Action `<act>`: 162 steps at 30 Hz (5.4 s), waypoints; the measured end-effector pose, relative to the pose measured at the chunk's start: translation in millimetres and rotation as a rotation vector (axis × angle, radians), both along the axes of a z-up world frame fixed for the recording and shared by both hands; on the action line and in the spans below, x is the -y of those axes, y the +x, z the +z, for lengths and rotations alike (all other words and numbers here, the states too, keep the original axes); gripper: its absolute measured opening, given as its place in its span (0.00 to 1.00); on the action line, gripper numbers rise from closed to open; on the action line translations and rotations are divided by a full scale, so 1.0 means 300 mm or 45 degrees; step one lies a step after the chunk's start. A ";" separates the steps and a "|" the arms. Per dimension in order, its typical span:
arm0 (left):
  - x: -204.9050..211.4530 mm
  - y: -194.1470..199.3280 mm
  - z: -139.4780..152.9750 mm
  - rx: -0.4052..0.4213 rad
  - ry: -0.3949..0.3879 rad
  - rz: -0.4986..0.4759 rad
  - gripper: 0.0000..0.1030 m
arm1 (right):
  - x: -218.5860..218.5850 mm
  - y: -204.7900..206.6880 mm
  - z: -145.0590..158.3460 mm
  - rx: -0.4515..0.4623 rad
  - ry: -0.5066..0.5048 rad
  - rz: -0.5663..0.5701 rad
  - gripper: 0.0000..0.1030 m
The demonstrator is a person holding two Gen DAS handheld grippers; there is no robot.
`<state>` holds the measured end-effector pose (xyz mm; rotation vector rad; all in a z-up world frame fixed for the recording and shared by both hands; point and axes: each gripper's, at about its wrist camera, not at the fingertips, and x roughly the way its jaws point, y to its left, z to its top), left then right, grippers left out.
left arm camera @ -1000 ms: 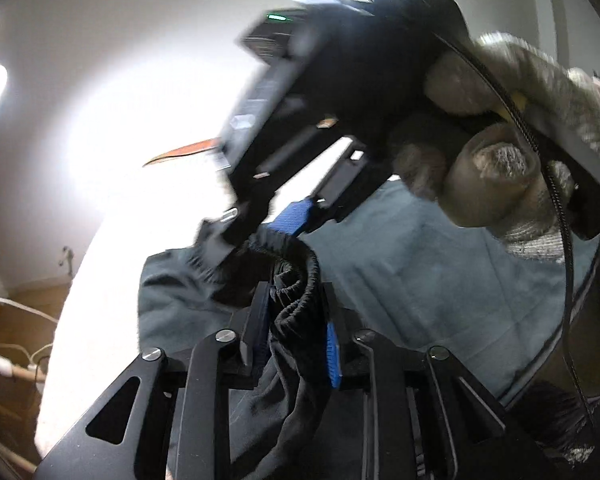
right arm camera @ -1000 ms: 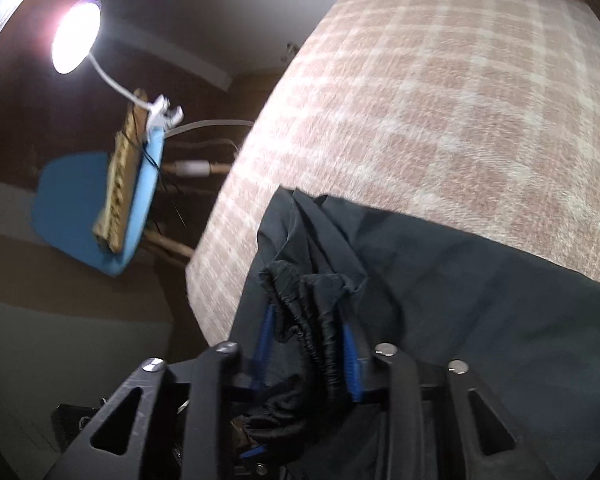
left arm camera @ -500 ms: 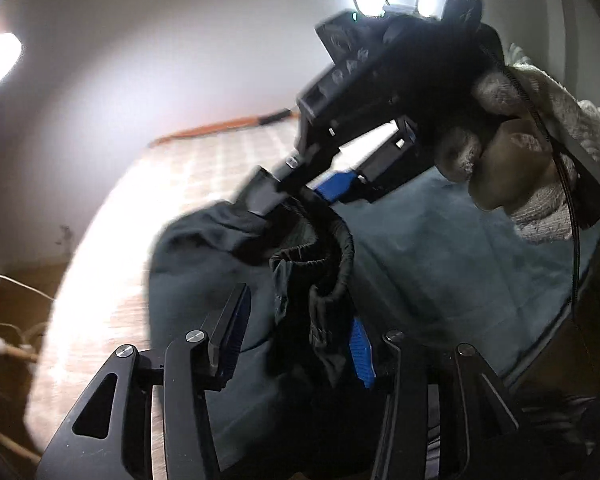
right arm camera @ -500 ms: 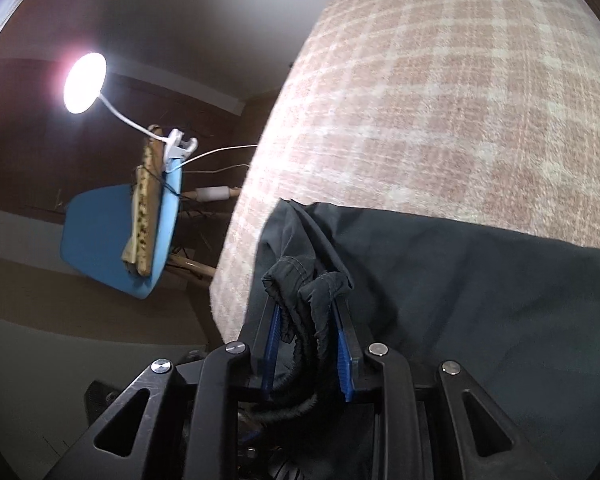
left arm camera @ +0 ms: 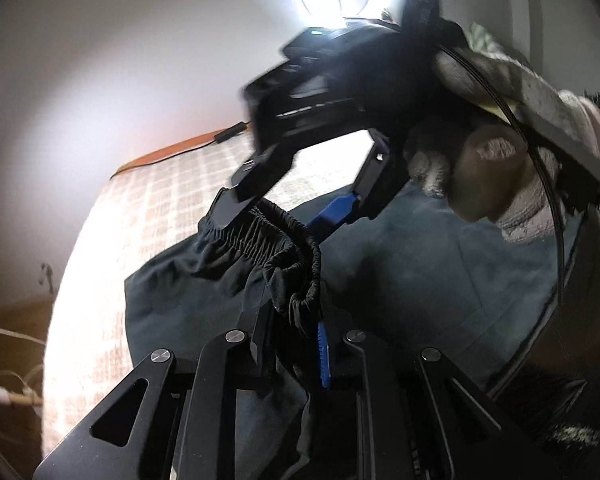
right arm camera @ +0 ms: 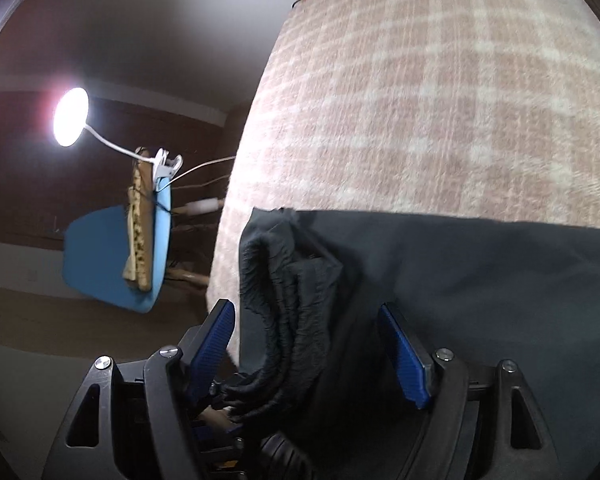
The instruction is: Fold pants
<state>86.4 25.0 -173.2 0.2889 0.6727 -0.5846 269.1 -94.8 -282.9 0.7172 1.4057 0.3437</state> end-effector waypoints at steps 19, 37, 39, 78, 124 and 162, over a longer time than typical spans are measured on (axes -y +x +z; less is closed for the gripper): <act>0.326 -0.117 0.366 0.041 0.045 -0.036 0.14 | 0.101 -0.130 0.368 0.369 -0.114 0.060 0.16; 0.980 -0.208 0.210 -0.018 -0.053 -0.307 0.14 | 0.638 -0.524 0.370 0.263 -0.356 -0.129 0.16; 1.021 -0.225 0.196 -0.022 -0.067 -0.335 0.14 | 0.669 -0.564 0.377 0.263 -0.389 -0.140 0.16; 1.391 -0.421 0.207 -0.090 -0.104 -0.726 0.23 | 1.353 -1.164 0.519 0.132 -0.724 -0.572 0.16; 0.527 -0.157 -0.045 -0.578 -0.275 0.111 0.34 | 1.067 -1.278 0.663 0.279 -1.049 -0.637 0.46; 0.608 -0.269 -0.006 -0.489 -0.458 0.033 0.11 | 0.221 -0.193 0.066 -0.085 -1.084 0.237 0.29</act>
